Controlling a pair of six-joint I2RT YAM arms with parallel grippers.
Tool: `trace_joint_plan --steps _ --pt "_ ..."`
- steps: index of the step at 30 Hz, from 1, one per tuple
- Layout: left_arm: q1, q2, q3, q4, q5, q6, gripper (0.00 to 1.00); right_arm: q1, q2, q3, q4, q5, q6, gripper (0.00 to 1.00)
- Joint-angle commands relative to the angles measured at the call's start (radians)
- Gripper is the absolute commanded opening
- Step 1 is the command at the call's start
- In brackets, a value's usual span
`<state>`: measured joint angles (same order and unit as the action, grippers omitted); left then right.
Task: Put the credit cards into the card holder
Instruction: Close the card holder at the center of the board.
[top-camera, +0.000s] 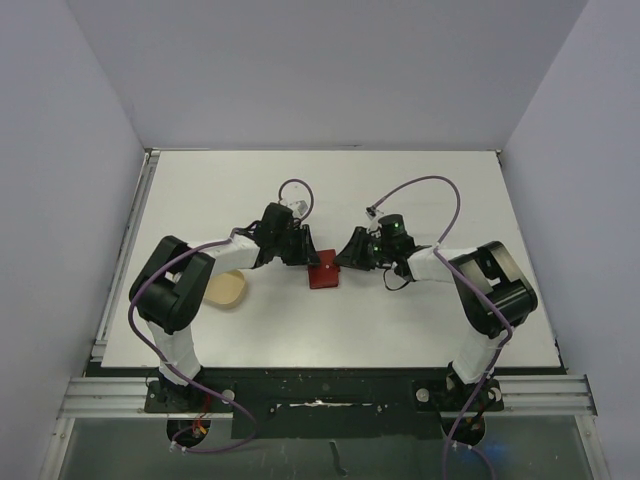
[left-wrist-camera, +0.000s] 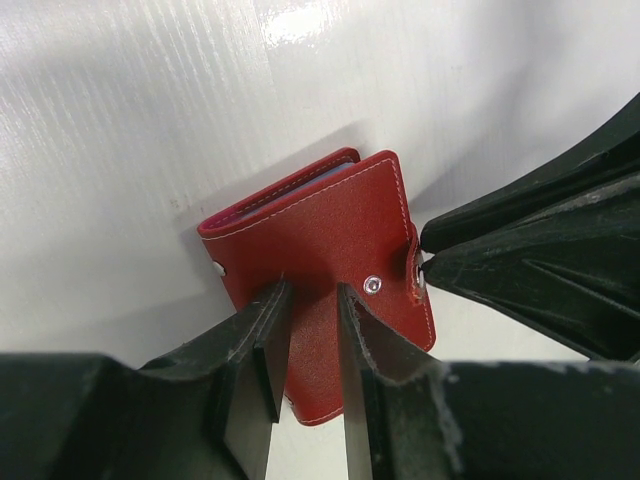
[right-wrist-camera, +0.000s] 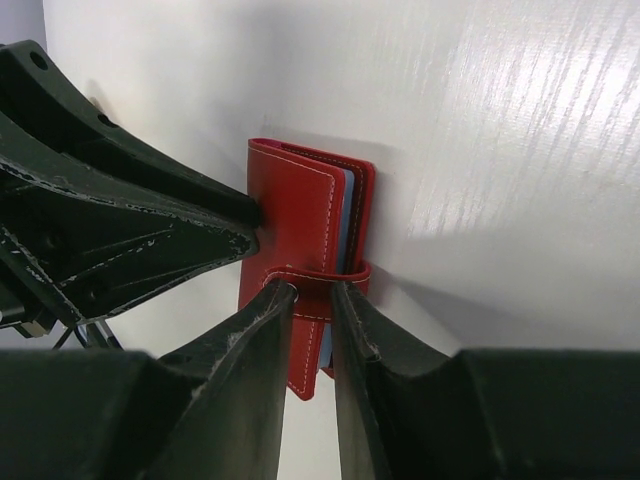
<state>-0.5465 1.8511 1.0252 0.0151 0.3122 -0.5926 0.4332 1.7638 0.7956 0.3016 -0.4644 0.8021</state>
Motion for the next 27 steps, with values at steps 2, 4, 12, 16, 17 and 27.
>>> trace_joint_plan --steps 2,4,12,16,17,27 --pt "0.002 0.0 -0.025 0.006 -0.046 -0.005 0.24 0.025 -0.007 0.036 0.012 0.013 -0.01 0.24" --pt "0.002 0.0 -0.026 0.005 -0.048 -0.007 0.24 0.033 -0.01 0.044 -0.002 0.025 -0.016 0.24" --pt "0.002 0.003 -0.025 0.005 -0.054 -0.015 0.24 0.049 -0.007 0.064 -0.041 0.055 -0.038 0.21" --pt "0.003 0.003 -0.028 0.003 -0.058 -0.018 0.24 0.053 -0.027 0.081 -0.082 0.08 -0.062 0.2" --pt "0.002 0.003 -0.027 0.002 -0.06 -0.018 0.24 0.054 -0.035 0.085 -0.094 0.089 -0.068 0.21" --pt "0.001 0.007 -0.022 -0.014 -0.077 -0.016 0.24 0.06 -0.065 0.103 -0.162 0.138 -0.097 0.24"
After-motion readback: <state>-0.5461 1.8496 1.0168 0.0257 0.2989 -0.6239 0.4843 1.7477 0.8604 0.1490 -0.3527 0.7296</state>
